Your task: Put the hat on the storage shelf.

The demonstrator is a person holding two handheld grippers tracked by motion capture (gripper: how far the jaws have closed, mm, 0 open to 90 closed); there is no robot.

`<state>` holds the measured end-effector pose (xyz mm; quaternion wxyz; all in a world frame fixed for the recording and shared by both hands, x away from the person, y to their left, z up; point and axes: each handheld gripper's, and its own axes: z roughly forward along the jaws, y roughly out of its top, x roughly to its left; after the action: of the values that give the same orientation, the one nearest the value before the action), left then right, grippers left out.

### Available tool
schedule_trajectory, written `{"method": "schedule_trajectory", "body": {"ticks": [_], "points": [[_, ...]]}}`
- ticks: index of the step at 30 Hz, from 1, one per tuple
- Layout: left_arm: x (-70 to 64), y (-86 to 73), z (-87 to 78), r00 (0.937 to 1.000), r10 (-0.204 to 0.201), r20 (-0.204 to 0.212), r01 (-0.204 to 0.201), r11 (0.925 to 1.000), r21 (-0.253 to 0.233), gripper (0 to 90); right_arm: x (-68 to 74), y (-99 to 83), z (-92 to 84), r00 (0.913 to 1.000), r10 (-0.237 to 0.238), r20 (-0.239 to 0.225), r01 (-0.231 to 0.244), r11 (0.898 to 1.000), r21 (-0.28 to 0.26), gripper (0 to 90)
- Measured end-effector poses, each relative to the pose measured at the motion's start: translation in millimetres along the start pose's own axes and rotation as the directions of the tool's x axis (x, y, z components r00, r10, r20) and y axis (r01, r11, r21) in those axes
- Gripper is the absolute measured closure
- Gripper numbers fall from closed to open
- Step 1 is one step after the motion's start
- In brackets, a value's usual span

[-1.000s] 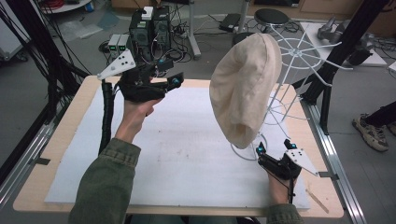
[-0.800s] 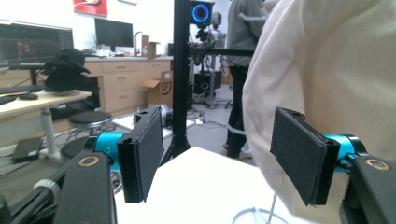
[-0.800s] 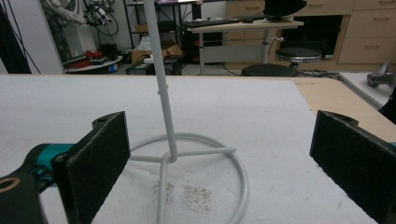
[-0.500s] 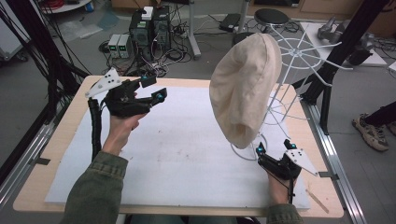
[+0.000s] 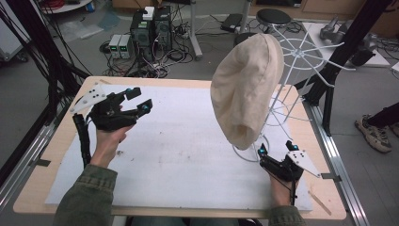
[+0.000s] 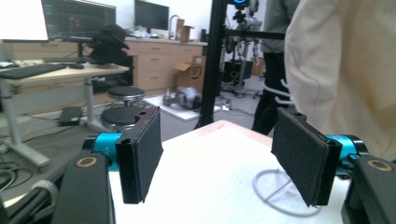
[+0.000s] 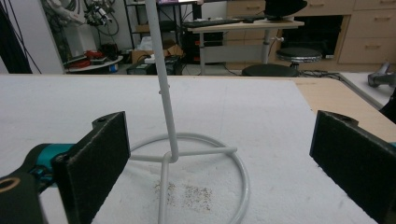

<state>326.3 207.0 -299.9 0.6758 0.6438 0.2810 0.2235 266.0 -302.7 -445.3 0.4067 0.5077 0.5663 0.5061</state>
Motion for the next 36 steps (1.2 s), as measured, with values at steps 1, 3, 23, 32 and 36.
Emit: {"method": "schedule_trajectory", "body": {"ticks": [1, 3, 23, 32, 36], "points": [[0.9, -2.2, -3.4, 0.9999, 0.003, -0.014, -0.003, 1.0, 0.004, 33.3, 0.7, -0.1, -0.2, 1.0, 0.007, -0.001, -0.007, 1.0, 0.002, 3.9], [2.5, -7.2, -10.3, 0.9987, 0.009, -0.05, -0.009, 0.9999, 0.006, 33.4, 0.6, 0.0, -0.4, 1.0, 0.003, -0.002, -0.003, 1.0, 0.001, 3.9], [30.9, -57.4, -63.9, 0.9638, -0.052, -0.262, 0.06, 0.9979, 0.023, 32.8, 1.4, -0.2, -0.3, 1.0, -0.002, 0.001, 0.002, 1.0, 0.002, 3.9], [38.3, -72.6, -89.3, 0.938, -0.054, -0.342, 0.071, 0.9968, 0.037, 32.5, 1.8, -0.4, -0.5, 1.0, -0.004, 0.004, 0.004, 1.0, 0.001, 3.9], [42.6, -82.5, -102.4, 0.9126, -0.069, -0.403, 0.087, 0.9959, 0.025, 32.3, 1.8, -0.5, -0.7, 1.0, -0.005, 0.006, 0.005, 1.0, 0.0, 3.9]]}}
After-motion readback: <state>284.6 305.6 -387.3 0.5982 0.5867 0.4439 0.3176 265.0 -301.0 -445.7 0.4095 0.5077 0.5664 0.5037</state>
